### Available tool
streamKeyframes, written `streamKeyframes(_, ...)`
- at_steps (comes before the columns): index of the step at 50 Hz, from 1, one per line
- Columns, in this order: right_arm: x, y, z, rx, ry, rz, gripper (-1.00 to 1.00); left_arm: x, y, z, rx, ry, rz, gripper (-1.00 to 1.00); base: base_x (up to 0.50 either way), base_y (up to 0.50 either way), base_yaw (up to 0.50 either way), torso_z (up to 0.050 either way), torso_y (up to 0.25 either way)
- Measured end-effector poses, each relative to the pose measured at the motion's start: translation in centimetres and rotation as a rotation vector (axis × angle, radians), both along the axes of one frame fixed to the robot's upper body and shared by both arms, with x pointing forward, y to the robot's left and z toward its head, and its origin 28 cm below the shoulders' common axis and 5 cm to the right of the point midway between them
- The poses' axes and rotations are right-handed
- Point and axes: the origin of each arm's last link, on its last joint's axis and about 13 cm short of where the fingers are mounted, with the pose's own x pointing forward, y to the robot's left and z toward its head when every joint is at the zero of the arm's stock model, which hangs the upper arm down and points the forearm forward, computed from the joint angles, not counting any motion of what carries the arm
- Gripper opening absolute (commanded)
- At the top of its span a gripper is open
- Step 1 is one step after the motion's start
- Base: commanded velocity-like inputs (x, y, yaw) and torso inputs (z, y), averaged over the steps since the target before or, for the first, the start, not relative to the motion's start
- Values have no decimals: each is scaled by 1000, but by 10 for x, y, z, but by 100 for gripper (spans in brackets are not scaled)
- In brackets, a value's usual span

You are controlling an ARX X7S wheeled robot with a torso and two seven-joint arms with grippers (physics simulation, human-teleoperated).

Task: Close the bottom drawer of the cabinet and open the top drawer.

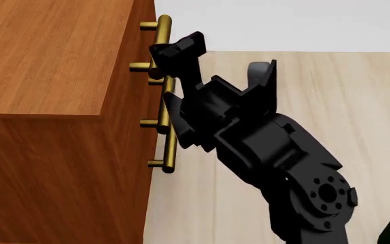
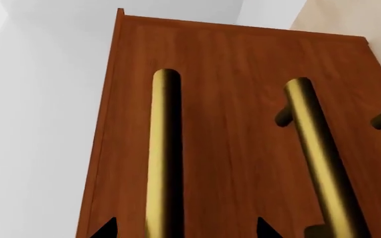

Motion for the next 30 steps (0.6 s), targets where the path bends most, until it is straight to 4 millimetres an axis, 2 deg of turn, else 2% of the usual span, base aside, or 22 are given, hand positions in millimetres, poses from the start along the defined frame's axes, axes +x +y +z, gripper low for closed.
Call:
streamKeyframes(14,5,7,0,-17,-1,29,100,0,0,0,2,-1,0,100,0,0,0,0,0)
streamKeyframes(15,5,8,0,-18,-1,30,-100,0,0,0,2,-1,0,100,0,0,0,0,0)
streamKeyframes(30,4,7,7,20,-9,33,-100,0,0,0,4,-1,2,100,0,0,0,0,0)
